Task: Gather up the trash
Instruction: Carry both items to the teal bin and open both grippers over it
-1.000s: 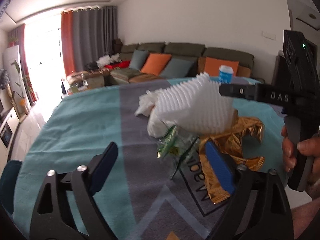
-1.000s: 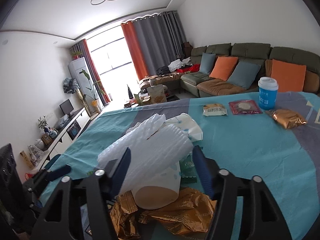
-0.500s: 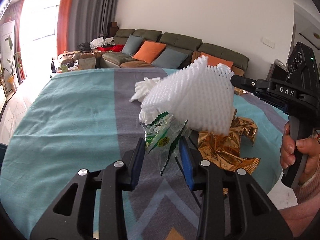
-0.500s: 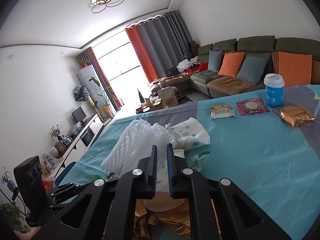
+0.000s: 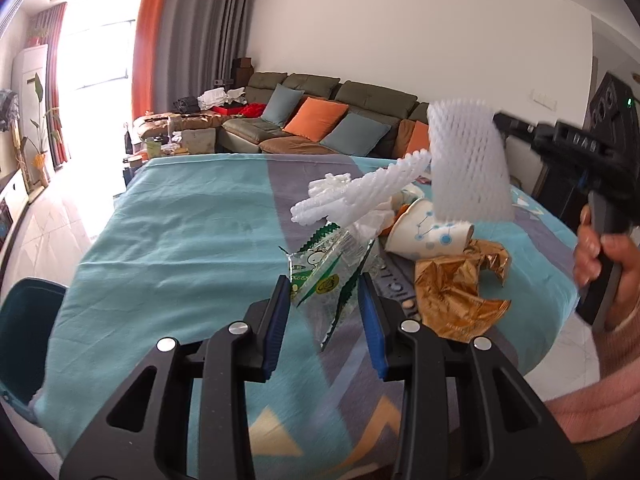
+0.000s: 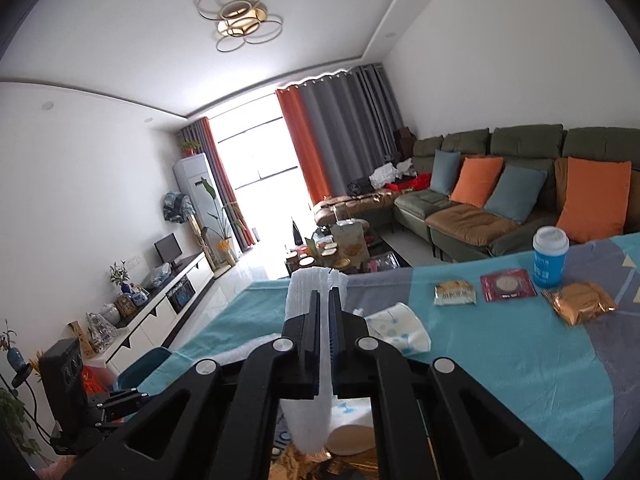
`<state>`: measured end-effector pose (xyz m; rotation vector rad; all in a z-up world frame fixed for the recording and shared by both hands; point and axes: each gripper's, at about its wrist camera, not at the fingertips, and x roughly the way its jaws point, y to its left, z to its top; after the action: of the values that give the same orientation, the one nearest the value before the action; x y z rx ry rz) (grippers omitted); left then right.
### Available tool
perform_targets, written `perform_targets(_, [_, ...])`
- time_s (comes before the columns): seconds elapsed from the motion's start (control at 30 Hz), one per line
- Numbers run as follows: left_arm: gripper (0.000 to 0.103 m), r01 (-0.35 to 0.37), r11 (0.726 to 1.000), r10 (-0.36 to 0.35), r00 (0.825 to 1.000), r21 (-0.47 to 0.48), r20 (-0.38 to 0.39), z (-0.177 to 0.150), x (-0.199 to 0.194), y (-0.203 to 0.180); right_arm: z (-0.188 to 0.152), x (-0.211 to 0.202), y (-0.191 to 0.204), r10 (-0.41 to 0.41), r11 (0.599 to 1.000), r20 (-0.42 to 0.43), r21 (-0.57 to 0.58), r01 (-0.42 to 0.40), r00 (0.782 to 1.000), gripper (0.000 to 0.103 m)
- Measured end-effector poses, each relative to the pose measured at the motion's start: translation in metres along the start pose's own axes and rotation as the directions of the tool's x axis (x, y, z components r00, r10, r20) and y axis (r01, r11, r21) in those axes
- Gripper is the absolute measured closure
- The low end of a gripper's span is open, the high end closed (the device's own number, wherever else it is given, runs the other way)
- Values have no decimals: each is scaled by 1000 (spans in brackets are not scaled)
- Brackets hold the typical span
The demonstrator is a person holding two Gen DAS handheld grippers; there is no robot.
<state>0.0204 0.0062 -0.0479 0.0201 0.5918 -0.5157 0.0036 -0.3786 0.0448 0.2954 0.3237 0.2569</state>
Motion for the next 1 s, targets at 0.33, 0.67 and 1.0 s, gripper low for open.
perform_targets(0.33, [68, -75, 997, 75, 997, 11, -10, -14, -21, 16, 2, 12, 30, 149, 988, -15, -36, -149, 989, 100])
perform_targets(0.67, [68, -176, 983, 177, 984, -53, 9, -17, -46, 49, -24, 72, 71, 256, 963, -173, -33, -266, 951, 100])
perform_targets(1.0, [68, -343, 927, 349, 937, -150, 16, -24, -86, 103, -24, 116, 134, 377, 920, -226, -24, -392, 898, 100])
